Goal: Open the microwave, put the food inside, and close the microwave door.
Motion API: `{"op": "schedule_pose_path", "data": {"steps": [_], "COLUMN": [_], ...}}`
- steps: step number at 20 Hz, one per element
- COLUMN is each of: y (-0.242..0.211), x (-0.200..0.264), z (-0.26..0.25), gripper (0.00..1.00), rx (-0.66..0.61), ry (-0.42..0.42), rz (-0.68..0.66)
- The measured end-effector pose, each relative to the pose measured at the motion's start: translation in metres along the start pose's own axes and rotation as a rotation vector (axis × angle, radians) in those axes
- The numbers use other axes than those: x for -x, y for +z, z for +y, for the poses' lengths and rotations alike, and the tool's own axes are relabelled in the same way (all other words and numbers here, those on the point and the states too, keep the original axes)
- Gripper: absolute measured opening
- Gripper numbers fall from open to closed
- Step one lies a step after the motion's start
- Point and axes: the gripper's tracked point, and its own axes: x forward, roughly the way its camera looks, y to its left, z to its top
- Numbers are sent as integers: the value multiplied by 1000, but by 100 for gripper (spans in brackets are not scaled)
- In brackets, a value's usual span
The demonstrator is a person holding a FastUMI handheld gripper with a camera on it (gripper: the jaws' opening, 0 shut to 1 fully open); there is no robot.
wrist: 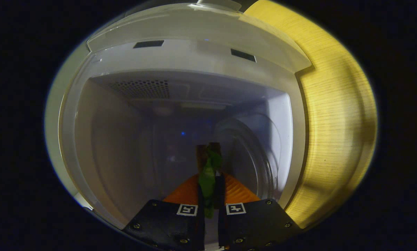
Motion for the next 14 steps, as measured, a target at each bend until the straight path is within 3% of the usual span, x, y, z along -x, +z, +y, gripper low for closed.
{"op": "schedule_pose_path", "data": {"steps": [2,3,7,14], "y": [0,-3,1,19], "x": [2,5,30,118], "z": [1,2,7,21], "gripper": [17,26,40,39], "rx": [32,41,133,627], "ry": [-8,-15,-15,82], "rz": [14,34,66,184]}}
